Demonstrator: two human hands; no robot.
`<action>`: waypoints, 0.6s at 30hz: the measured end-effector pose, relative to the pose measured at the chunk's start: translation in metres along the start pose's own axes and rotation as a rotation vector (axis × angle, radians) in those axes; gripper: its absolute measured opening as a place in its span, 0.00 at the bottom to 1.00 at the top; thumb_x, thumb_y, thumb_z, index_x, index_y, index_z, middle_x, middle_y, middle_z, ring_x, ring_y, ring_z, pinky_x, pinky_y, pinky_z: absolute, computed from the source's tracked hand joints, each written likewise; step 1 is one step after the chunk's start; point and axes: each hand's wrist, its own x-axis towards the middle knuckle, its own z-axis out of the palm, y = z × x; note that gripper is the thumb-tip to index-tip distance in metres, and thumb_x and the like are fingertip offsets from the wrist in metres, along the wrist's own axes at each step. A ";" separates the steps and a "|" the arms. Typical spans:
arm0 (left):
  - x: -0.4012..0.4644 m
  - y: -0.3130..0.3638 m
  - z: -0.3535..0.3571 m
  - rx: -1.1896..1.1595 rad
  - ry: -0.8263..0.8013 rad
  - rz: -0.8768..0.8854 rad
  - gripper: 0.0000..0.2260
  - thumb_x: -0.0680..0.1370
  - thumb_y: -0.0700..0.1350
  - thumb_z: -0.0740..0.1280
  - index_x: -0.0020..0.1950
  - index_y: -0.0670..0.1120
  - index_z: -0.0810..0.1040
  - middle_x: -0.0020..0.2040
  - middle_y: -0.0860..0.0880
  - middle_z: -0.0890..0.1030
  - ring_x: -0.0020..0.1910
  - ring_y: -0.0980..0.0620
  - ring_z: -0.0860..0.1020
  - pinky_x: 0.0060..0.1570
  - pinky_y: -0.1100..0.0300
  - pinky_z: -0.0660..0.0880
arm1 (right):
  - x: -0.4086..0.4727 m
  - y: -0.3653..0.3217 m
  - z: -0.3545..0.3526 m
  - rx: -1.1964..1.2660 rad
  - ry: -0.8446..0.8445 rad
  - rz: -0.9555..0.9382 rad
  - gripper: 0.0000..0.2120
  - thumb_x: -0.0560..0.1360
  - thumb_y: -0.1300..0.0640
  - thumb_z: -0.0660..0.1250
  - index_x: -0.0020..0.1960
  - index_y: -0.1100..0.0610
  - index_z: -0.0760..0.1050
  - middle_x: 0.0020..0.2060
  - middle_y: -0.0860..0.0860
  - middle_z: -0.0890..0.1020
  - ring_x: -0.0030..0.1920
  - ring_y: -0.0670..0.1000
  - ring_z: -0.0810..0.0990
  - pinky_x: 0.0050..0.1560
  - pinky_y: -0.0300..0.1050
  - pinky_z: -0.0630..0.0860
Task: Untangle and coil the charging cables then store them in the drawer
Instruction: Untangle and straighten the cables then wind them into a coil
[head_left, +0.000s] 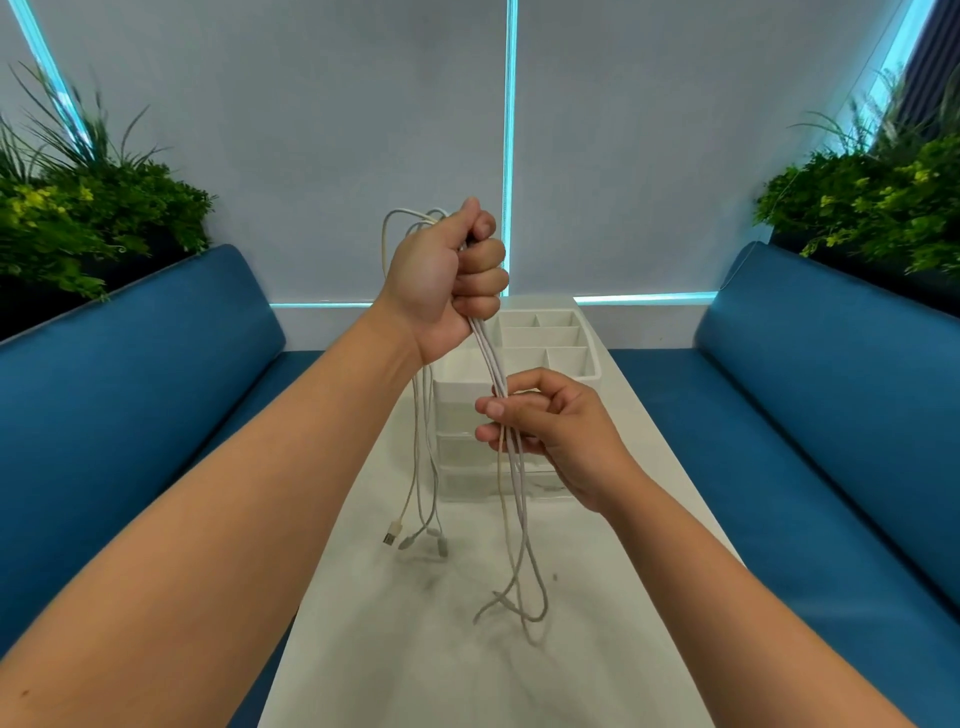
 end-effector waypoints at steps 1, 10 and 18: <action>0.000 -0.001 0.000 0.007 -0.001 -0.007 0.17 0.85 0.51 0.51 0.37 0.49 0.64 0.24 0.55 0.58 0.21 0.59 0.55 0.21 0.67 0.50 | 0.000 -0.001 0.000 -0.013 0.001 -0.006 0.06 0.72 0.66 0.71 0.46 0.60 0.76 0.44 0.61 0.85 0.40 0.56 0.86 0.45 0.50 0.81; -0.003 -0.006 0.003 0.019 -0.063 -0.048 0.16 0.85 0.51 0.52 0.38 0.49 0.64 0.24 0.55 0.58 0.26 0.56 0.50 0.21 0.67 0.51 | -0.001 -0.008 -0.008 -0.326 -0.171 0.116 0.09 0.74 0.57 0.72 0.43 0.60 0.73 0.45 0.58 0.86 0.48 0.58 0.85 0.58 0.57 0.79; 0.001 -0.006 0.007 -0.036 -0.100 -0.037 0.17 0.85 0.51 0.51 0.38 0.48 0.64 0.24 0.55 0.59 0.22 0.59 0.54 0.21 0.67 0.52 | 0.006 -0.023 0.001 -0.135 -0.054 -0.057 0.06 0.77 0.61 0.67 0.52 0.62 0.73 0.47 0.60 0.85 0.48 0.60 0.85 0.51 0.48 0.81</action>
